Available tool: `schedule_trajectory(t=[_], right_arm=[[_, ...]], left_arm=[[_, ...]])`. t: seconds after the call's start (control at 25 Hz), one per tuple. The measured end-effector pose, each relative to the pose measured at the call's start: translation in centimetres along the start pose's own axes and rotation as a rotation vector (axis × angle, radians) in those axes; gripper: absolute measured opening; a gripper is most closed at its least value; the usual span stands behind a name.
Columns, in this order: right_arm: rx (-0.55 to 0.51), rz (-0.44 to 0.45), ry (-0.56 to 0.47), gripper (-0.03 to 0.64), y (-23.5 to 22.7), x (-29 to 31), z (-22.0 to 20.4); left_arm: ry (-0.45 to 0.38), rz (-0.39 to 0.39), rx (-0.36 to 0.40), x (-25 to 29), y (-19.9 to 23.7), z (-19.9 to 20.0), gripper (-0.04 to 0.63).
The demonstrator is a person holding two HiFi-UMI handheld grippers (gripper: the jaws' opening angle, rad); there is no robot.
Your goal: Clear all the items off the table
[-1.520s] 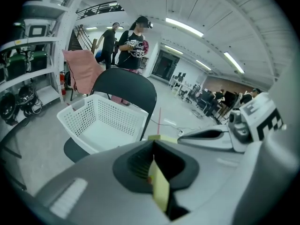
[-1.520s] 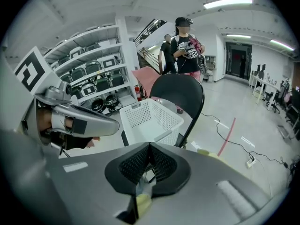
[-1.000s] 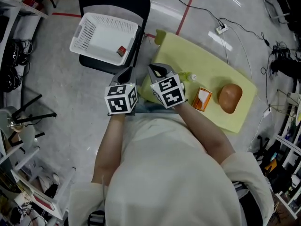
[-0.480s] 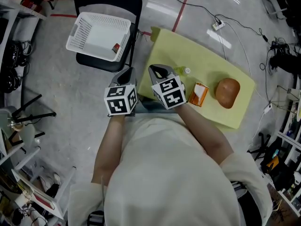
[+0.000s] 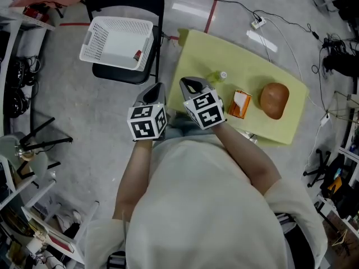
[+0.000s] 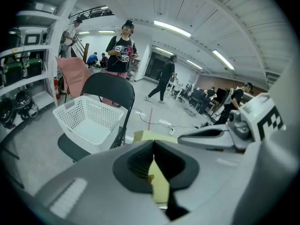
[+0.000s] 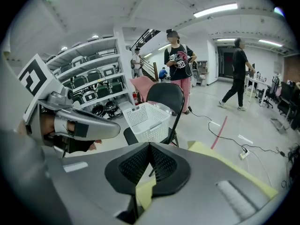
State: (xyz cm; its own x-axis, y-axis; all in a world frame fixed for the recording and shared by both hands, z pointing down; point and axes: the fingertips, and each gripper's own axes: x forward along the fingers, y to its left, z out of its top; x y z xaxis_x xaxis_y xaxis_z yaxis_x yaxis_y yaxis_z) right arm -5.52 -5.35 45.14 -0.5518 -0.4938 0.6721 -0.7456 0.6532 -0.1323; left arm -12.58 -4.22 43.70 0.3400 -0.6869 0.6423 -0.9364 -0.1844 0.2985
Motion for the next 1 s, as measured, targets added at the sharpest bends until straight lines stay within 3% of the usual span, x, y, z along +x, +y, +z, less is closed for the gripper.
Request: schedule_trajectory(t=[1.0], right_arm=[[0.075,-0.113,-0.049,-0.002,8.8,-7.6,-6.5]], left_arm=[[0.012,-0.098,0.120,-9.7,-2.9,-7.8,0.011]])
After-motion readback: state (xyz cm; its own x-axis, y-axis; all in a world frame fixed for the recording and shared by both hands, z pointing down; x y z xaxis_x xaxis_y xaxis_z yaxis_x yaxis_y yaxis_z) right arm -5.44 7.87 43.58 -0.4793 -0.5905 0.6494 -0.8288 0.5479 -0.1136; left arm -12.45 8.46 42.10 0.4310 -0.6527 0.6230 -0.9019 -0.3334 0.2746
